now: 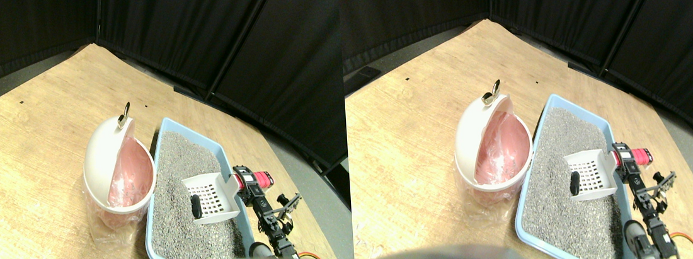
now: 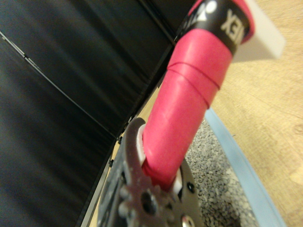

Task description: Scoop (unimanual)

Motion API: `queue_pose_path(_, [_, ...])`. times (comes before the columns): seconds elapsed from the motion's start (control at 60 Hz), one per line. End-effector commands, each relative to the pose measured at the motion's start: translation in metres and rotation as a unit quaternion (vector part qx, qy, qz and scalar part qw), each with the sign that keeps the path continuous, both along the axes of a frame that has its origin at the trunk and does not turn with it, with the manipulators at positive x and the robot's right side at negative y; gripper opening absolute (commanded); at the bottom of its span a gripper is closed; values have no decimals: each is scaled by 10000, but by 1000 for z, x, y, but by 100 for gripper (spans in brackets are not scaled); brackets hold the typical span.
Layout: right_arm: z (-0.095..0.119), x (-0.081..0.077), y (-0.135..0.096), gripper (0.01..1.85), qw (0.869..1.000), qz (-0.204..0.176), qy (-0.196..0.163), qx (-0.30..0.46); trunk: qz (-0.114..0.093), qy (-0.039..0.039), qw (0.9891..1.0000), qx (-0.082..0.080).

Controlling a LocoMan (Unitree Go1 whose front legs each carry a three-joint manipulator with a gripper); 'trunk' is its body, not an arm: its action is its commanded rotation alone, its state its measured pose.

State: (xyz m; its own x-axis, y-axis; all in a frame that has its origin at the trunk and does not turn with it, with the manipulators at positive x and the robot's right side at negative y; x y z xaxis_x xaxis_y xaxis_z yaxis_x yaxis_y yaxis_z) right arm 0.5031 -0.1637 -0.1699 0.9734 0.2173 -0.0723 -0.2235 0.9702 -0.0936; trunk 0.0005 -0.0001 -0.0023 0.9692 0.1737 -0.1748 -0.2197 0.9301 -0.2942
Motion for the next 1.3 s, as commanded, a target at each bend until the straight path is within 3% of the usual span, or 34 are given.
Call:
queue_pose_path(0.017, [10, -6, -4, 12, 9978, -287, -252, 535, -69, -44, 10000, 40])
queue_pose_path(0.183, [13, -8, -17, 14, 9928, -344, -401, 1074, -140, -134, 9998, 99])
queue_pose_path(0.317, [16, -9, -29, 16, 9875, -357, -587, 1422, -167, -163, 9996, 138])
queue_pose_path(0.5, [36, -6, -36, 12, 9805, -449, -803, 1736, -154, -231, 9995, 159])
queue_pose_path(0.667, [52, 2, -34, 12, 9722, -168, -1027, 2097, -165, -286, 9993, 180])
queue_pose_path(0.783, [55, 7, -31, 12, 9588, -100, -941, 2678, -146, -336, 9991, 197])
queue_pose_path(0.883, [53, 5, -28, 12, 9528, -383, -903, 2874, -133, -352, 9991, 209])
queue_pose_path(0.967, [50, 6, -29, 12, 9432, -382, -887, 3179, -129, -367, 9990, 223])
queue_pose_path(1.05, [46, 10, -33, 12, 9256, -539, -739, 3673, -135, -383, 9989, 236])
queue_pose_path(1.217, [43, 11, -32, 12, 9417, -427, -812, 3236, -145, -371, 9989, 254])
queue_pose_path(1.3, [41, 11, -32, 12, 9426, -450, -804, 3210, -141, -362, 9989, 260])
